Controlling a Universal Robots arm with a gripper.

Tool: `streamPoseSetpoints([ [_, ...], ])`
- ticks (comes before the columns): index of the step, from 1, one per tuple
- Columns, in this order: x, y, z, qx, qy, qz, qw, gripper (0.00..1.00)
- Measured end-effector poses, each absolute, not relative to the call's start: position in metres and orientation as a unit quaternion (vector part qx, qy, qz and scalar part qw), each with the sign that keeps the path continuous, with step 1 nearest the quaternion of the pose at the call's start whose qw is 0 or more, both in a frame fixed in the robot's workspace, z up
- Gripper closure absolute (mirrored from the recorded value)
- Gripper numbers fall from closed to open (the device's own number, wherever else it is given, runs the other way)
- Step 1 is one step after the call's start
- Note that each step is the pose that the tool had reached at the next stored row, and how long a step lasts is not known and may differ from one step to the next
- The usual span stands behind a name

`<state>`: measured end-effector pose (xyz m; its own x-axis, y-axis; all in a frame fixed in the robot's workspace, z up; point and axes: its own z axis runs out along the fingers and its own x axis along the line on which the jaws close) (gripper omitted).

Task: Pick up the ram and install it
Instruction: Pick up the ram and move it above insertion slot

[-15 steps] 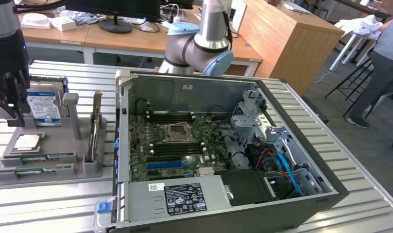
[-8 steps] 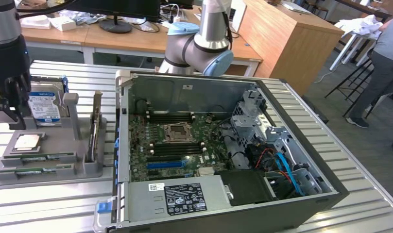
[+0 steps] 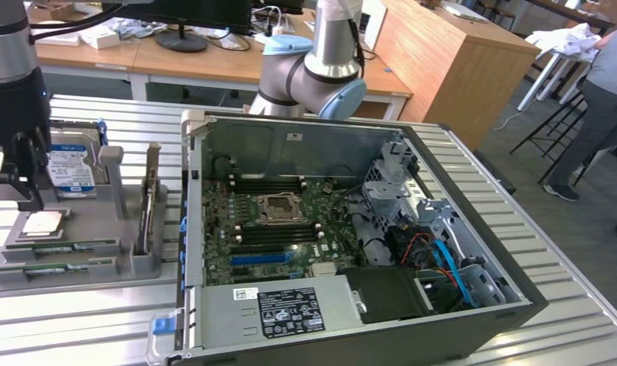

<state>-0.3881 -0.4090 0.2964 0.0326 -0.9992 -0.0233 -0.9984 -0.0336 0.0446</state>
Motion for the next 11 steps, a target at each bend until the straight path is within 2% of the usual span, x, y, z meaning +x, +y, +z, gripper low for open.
streamPoseSetpoints([
  [11, -0.388, -0.409, 0.278, 0.719, -0.695, -0.024, 0.008, 0.57],
])
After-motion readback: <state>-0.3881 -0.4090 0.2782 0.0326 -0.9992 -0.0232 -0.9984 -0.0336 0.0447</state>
